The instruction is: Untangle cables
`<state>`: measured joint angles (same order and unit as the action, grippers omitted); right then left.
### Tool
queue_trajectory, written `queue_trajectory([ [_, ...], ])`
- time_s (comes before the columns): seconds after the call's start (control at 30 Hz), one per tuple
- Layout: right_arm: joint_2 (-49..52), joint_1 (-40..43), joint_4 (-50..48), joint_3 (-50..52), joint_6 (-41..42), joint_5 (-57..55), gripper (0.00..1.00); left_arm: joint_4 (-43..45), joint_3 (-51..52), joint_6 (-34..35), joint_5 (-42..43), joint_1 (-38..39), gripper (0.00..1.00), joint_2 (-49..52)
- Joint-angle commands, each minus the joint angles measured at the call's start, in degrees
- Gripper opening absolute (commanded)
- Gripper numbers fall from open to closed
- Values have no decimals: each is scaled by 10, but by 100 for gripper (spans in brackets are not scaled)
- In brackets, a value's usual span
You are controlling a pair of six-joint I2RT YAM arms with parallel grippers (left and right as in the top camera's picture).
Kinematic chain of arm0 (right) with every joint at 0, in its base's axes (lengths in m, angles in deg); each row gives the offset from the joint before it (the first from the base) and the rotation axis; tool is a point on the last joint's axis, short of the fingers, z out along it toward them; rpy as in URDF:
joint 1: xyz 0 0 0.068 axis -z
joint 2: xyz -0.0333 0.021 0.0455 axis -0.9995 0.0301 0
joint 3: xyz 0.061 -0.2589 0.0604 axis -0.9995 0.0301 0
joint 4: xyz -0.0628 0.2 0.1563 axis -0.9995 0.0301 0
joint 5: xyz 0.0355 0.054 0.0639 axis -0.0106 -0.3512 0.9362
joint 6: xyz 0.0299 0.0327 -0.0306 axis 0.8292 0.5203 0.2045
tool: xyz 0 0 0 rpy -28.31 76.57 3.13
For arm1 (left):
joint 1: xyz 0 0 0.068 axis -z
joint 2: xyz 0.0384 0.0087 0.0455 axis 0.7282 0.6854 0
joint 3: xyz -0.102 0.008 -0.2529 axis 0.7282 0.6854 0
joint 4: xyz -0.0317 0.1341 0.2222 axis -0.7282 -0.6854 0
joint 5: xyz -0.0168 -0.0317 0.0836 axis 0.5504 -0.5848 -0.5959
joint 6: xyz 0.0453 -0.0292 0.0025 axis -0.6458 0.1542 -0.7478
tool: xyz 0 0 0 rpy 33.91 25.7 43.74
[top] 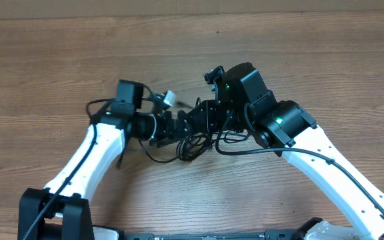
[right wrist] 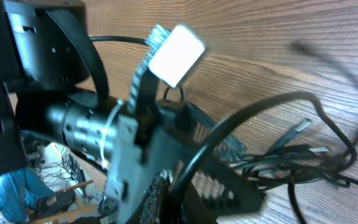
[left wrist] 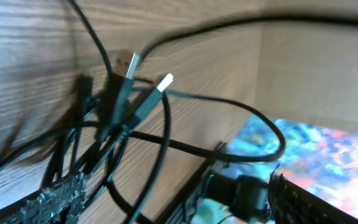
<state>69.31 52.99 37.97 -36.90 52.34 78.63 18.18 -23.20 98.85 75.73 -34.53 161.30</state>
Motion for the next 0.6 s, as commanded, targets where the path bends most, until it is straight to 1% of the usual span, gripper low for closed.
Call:
queue_trajectory([
  [0.0, -10, -2, 6, -16, -16, -1, 4, -18, 3, -8, -111, 21, 97, -11],
  [0.1, -10, -2, 10, -16, -16, -4, 4, -22, 3, 5, -150, 26, 98, -11],
  [0.13, -10, -2, 11, -16, -16, -4, 4, -23, 3, 10, -163, 27, 97, -11],
  [0.17, -10, -2, 11, -16, -16, -4, 4, -26, 3, 14, -177, 28, 93, -11],
  [0.2, -10, -2, 13, -16, -16, -4, 17, -30, 3, 22, -196, 29, 91, -11],
  [0.23, -10, -2, 18, -16, -16, -13, 41, -33, 3, 39, -211, 29, 82, -11],
  [0.27, -10, -2, 23, -16, -16, -22, 55, -33, 3, 52, -218, 29, 65, -11],
  [0.3, -10, -2, 27, -16, -16, -29, 60, -32, 3, 59, -220, 29, 50, -11],
  [0.33, -10, -2, 35, -16, -16, -44, 77, -31, 3, 64, -220, 29, 34, -11],
  [0.37, -10, -2, 41, -16, -16, -56, 81, -31, 3, 64, -220, 29, 27, -11],
  [0.43, -10, -2, 64, -16, -15, -96, 96, -31, 3, 64, -230, 29, 9, -11],
  [0.47, -10, -2, 78, -16, -5, -120, 100, -32, 3, 65, -244, 29, 4, -11],
  [0.5, -10, -2, 97, -16, 9, -147, 100, -33, 3, 72, -256, 29, 4, -11],
  [0.57, -9, -2, 135, -16, 31, -195, 100, -33, 3, 109, -283, 29, 5, -11],
])
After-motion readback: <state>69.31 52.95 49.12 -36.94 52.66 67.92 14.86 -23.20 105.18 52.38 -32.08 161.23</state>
